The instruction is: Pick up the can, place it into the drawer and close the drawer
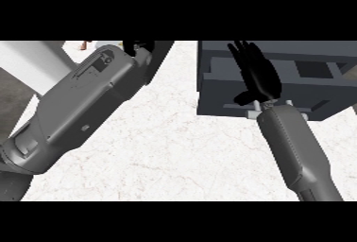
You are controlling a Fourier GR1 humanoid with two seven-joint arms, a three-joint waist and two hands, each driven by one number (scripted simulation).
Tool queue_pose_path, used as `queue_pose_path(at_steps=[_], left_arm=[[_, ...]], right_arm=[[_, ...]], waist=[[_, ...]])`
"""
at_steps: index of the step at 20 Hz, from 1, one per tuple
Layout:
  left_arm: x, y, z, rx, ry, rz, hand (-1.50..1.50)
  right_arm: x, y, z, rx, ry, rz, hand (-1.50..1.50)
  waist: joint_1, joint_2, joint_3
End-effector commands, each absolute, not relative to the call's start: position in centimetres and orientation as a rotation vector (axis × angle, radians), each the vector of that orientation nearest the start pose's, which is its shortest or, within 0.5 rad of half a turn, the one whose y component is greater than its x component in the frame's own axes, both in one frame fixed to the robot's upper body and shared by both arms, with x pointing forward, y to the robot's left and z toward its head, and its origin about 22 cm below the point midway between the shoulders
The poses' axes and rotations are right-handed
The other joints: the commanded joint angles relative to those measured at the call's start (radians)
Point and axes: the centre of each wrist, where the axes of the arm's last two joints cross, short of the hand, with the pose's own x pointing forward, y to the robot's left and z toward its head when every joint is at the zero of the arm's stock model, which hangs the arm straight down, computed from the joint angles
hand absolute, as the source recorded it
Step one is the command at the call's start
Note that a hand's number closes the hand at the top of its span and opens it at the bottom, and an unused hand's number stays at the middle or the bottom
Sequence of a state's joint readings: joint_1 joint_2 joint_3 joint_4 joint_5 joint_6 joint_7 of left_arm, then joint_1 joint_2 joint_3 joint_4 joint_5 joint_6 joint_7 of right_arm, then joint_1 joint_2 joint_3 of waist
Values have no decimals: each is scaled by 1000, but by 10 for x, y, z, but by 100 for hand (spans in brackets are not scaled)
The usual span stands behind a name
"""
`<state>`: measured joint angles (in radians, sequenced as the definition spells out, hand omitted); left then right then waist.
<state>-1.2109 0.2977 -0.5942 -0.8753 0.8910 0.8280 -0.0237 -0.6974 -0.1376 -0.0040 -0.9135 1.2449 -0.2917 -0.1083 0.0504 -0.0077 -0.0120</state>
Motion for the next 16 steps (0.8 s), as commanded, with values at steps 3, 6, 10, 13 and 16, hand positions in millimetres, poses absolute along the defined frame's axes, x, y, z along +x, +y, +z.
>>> queue_pose_path(at_steps=[3, 6, 10, 13, 16], left_arm=[[417, 94, 212, 71, -1729, 188, -150], [414, 109, 218, 60, -1721, 177, -150], [406, 101, 217, 22, -1722, 169, -150], [404, 109, 213, 43, -1725, 160, -150], [399, 108, 224, 65, -1735, 152, -150]], right_arm=[[408, -199, 24, -1194, -1635, 1139, -150], [419, -203, 32, -1242, -1642, 1102, -150], [425, -210, 30, -1301, -1661, 1059, -150], [437, -204, 45, -1317, -1659, 1052, -150], [443, -205, 54, -1348, -1681, 1027, -150]], waist=[[-2, 22, 14], [9, 21, 14], [25, 27, 14], [31, 31, 14], [27, 28, 14]])
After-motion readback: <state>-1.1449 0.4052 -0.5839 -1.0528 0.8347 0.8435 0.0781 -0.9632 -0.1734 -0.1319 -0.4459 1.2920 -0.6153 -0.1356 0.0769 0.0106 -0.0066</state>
